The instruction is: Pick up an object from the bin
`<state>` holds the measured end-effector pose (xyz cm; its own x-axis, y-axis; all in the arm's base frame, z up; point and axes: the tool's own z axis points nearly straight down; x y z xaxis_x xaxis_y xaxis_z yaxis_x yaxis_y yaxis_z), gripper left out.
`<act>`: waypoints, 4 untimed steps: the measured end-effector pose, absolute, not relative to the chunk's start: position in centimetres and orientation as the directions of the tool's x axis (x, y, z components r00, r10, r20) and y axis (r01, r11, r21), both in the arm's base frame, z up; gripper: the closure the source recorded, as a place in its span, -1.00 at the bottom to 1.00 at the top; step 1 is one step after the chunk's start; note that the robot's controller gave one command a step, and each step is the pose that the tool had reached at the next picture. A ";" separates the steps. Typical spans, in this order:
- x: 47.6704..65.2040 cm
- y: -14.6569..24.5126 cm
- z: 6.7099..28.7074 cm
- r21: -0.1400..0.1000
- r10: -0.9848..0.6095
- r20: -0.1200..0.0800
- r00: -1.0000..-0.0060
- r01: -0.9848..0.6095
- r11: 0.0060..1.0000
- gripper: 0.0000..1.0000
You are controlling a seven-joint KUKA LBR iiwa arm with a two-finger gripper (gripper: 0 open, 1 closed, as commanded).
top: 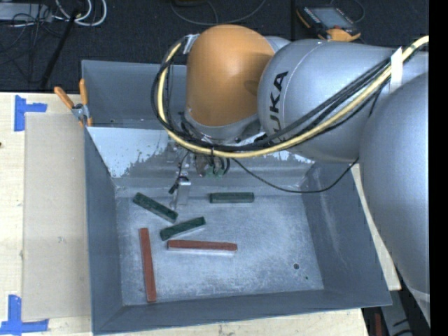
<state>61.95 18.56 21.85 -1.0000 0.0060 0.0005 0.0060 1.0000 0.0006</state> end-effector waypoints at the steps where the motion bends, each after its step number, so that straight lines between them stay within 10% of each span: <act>1: 58.2 14.5 8.0 -0.002 0.066 0.009 -0.998 0.066 0.998 -1.00; 2: 58.5 14.5 8.5 0.000 0.068 0.001 -0.998 0.068 0.998 1.00; 3: 58.5 14.5 8.5 0.001 0.069 0.001 -0.998 0.069 0.998 -1.00; 4: 62.3 10.3 6.9 -0.002 0.014 -0.003 -1.000 0.014 1.000 -1.00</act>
Offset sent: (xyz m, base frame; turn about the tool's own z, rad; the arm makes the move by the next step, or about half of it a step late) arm -0.0348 -0.0402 -0.1333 0.0554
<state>62.34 10.25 6.91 -0.9999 0.0139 -0.0029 0.0139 0.9999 -0.0019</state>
